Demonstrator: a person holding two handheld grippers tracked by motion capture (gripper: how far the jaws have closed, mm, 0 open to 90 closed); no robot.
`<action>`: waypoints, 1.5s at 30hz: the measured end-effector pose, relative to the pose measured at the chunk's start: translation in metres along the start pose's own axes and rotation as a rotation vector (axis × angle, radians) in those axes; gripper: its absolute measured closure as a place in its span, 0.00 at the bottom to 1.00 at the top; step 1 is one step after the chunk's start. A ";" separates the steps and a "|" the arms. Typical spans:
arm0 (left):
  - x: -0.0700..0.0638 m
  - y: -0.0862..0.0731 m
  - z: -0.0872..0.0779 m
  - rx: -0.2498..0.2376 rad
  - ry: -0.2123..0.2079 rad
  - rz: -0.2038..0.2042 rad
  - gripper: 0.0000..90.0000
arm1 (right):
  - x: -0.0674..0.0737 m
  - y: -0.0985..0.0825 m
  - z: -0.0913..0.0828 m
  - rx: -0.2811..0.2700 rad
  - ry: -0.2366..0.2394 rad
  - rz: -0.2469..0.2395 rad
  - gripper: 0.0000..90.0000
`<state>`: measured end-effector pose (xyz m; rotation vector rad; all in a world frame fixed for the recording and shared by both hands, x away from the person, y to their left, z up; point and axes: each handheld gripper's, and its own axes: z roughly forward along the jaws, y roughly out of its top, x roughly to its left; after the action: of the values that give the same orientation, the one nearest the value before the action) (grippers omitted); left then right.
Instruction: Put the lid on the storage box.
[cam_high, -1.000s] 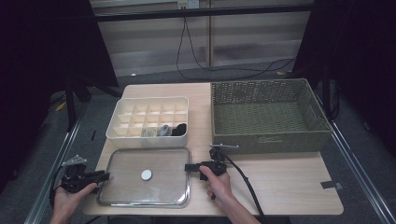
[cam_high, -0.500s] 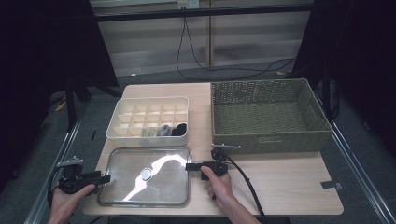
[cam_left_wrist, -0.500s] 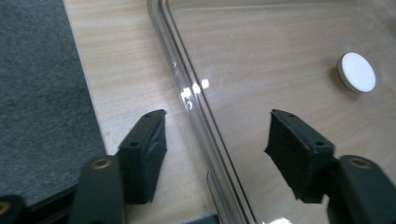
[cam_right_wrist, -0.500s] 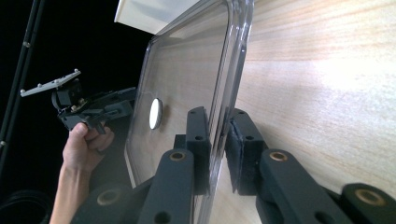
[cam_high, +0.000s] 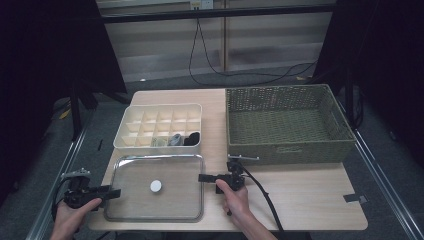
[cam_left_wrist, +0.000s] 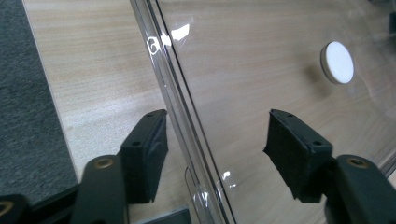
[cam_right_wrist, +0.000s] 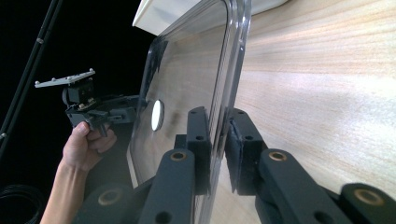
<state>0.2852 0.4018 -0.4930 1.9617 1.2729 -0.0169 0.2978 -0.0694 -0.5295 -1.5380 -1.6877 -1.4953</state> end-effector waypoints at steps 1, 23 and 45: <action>0.000 -0.001 0.000 -0.008 -0.006 -0.005 0.46 | 0.000 0.000 0.000 0.001 0.000 -0.003 0.90; 0.000 0.000 -0.006 -0.030 0.012 0.026 0.60 | 0.018 0.000 0.001 -0.007 -0.125 -0.125 0.83; -0.010 0.007 -0.017 -0.121 0.008 0.052 0.72 | 0.040 0.016 -0.010 -0.033 -0.183 -0.223 0.83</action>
<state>0.2795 0.4030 -0.4732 1.8917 1.2002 0.0918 0.2964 -0.0631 -0.4861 -1.5893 -2.0051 -1.5360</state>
